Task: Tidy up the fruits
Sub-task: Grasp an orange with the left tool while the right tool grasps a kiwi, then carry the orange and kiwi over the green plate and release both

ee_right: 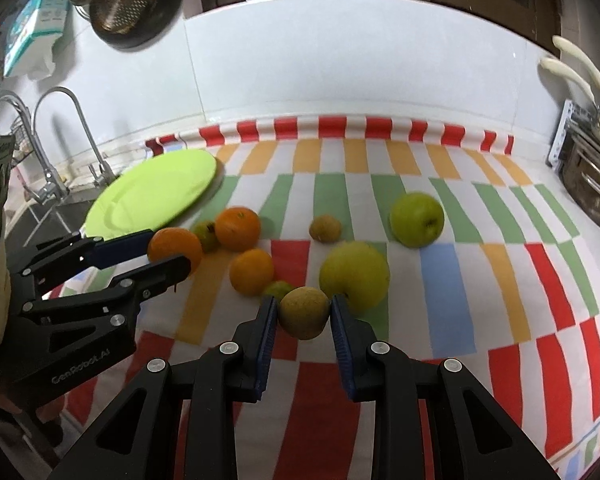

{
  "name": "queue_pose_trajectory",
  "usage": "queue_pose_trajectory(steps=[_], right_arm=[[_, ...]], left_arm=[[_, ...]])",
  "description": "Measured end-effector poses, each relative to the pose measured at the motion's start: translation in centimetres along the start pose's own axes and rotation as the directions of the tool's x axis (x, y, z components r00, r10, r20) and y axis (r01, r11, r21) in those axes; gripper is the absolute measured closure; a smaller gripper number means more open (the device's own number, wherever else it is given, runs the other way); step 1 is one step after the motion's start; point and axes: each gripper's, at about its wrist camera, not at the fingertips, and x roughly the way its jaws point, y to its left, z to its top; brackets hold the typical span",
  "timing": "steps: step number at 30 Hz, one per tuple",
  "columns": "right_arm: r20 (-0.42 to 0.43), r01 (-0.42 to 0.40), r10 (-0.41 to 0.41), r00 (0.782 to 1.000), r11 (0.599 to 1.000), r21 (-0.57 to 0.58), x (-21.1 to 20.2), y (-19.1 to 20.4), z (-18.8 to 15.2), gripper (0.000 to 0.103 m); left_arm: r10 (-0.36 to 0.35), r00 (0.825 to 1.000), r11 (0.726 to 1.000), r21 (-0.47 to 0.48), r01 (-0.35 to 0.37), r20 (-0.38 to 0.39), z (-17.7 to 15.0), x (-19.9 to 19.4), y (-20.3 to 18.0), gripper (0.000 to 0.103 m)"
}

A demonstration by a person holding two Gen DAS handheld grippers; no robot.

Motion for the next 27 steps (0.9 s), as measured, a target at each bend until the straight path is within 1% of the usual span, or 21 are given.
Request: queue_pose_trajectory(steps=[7,13,18,25,27], right_arm=[[0.072,-0.052,0.055,0.996,0.998,-0.048,-1.6,1.4,1.6,0.074],[0.118,-0.09,0.101,0.988,0.992,-0.09,-2.5,3.1,3.1,0.074],[0.141,-0.108,0.125,0.982,0.987,-0.121,-2.5,4.7,4.2,0.074],[0.157,-0.187,0.209,0.965,0.971,-0.147,-1.8,7.3,6.8,0.074],[0.161,-0.197,0.222,0.962,0.968,-0.158,-1.6,8.1,7.6,0.074]], left_arm=[[0.074,0.995,0.997,-0.038,-0.071,0.071,0.4,-3.2,0.9,0.065],[0.115,0.988,0.991,-0.074,-0.108,0.106,0.5,-5.4,2.2,0.065],[0.149,0.98,0.987,-0.081,-0.139,0.134,0.9,-6.8,3.5,0.065],[0.192,0.969,0.98,-0.079,-0.181,0.156,2.2,-8.0,5.9,0.065],[0.207,0.965,0.977,-0.078,-0.196,0.162,2.6,-8.1,6.5,0.065]])
